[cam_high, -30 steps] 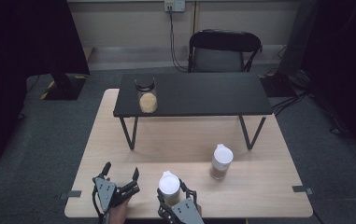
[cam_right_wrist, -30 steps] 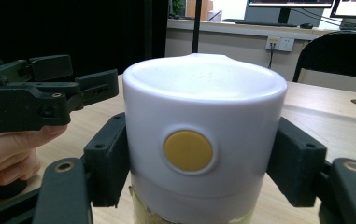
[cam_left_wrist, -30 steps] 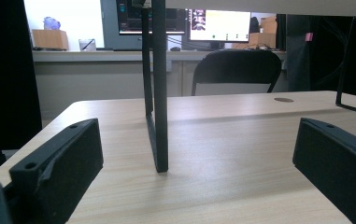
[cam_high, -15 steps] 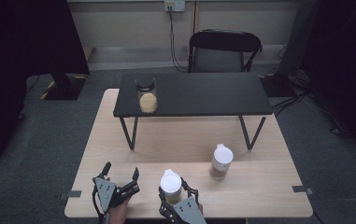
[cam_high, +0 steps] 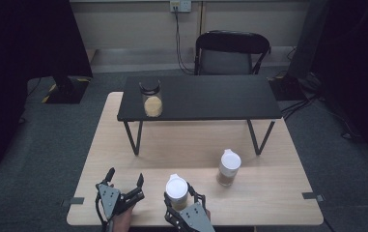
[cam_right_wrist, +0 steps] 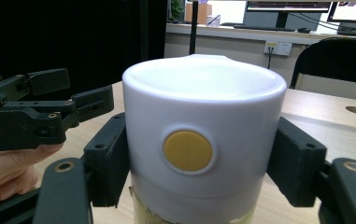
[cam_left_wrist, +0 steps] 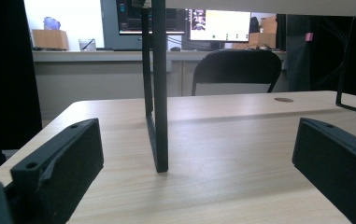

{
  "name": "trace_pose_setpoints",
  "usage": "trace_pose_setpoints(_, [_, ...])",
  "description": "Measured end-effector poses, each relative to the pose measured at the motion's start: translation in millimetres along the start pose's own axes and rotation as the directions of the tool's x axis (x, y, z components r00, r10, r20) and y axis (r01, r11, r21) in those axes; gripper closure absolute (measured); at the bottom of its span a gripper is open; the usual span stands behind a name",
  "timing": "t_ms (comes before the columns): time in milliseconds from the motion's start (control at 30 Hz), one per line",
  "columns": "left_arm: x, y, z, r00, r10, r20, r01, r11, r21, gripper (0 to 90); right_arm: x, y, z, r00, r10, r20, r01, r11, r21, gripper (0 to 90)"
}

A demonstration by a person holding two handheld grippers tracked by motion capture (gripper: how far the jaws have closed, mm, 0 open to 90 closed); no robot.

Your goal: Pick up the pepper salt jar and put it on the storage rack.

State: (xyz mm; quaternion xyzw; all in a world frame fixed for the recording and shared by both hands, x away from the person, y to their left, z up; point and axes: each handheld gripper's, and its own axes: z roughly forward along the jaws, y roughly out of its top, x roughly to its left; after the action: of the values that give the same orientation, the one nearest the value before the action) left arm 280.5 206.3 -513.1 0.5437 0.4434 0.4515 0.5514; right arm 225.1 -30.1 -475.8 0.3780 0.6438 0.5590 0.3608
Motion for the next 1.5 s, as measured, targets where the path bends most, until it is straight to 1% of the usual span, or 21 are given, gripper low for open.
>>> trace_pose_setpoints(467, [0.0,0.0,0.0,1.0,0.0,0.0,0.0,1.0,0.0,1.5,-1.9,6.6,-0.6,1.0,0.002,-0.001,-0.002,1.0,-0.013,30.0])
trace_pose_setpoints(867, [0.0,0.0,0.0,1.0,0.0,0.0,0.0,1.0,0.0,1.7,-3.5,10.1,2.1,0.9998,0.007,-0.016,-0.007,1.0,0.004,30.0])
trace_pose_setpoints(1100, [0.0,0.0,0.0,1.0,0.0,-0.001,0.0,1.0,0.0,1.7,-7.2,15.5,2.9,0.9998,0.014,-0.011,-0.014,1.0,-0.007,30.0])
trace_pose_setpoints(1333, [-0.1,0.0,0.0,1.0,0.0,-0.002,0.0,1.0,0.0,1.9,-10.3,22.3,5.3,0.9999,0.009,-0.006,-0.009,1.0,-0.012,30.0])
trace_pose_setpoints(1500, [-0.1,0.0,0.0,1.0,0.0,-0.003,0.0,1.0,0.0,1.9,-10.3,28.7,7.7,1.0,-0.005,-0.007,0.004,1.0,-0.023,30.0])
